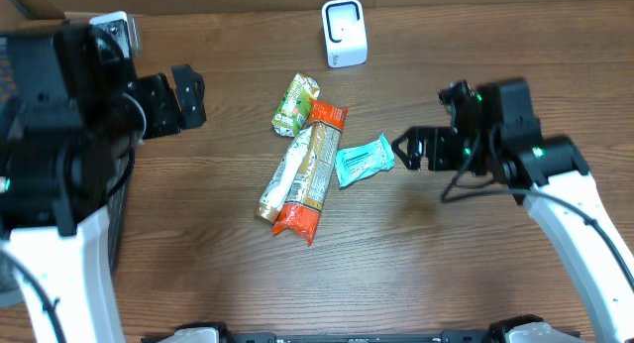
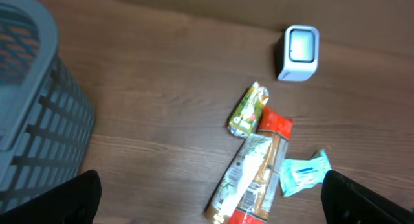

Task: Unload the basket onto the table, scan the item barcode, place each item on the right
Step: 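Retract the left arm and reach the right gripper to the teal tissue pack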

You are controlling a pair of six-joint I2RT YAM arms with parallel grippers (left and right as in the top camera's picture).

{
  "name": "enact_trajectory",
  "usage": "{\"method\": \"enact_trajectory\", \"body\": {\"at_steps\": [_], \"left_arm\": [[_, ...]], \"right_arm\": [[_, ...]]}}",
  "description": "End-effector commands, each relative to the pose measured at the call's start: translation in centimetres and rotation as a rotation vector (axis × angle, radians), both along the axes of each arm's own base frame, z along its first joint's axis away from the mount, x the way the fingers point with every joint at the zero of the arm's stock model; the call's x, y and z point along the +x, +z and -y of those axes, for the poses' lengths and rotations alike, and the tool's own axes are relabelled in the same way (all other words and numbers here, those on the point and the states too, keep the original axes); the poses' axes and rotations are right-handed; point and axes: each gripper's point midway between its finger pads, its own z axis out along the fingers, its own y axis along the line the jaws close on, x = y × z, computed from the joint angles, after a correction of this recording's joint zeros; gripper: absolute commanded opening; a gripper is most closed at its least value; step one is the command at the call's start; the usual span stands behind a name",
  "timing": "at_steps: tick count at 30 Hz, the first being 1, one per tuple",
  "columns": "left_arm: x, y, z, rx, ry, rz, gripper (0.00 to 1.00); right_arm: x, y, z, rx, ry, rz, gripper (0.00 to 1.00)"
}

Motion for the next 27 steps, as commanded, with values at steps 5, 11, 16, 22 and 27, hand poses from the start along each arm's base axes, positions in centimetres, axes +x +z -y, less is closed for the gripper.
{"method": "enact_trajectory", "body": {"at_steps": [5, 11, 16, 22, 27], "left_arm": [[2.7, -5.5, -0.3, -0.013, 0.013, -0.198, 0.99], [3.8, -8.4, -0.3, -0.017, 0.013, -0.305, 1.00], [4.7, -10.3, -0.3, -0.019, 0.013, -0.359, 1.00], [5.5, -12.0, -0.4, -0.020, 0.014, -0.407, 0.99], [6.0, -13.2, -0.4, -0.021, 0.014, -0.440, 1.00]], "right_arm": [[2.7, -2.2, -3.4, -0.284, 0.017, 0.026, 0.95], [2.9, -6.2, -5.7, -0.376, -0.035, -0.017, 0.84], [3.9, -8.6, -5.7, -0.273, -0.290, -0.150, 0.92], [4.0, -10.6, -5.5, -0.199, -0.425, -0.259, 0.67], [3.9, -12.1, -5.4, -0.162, -0.510, -0.292, 0.65]]}}
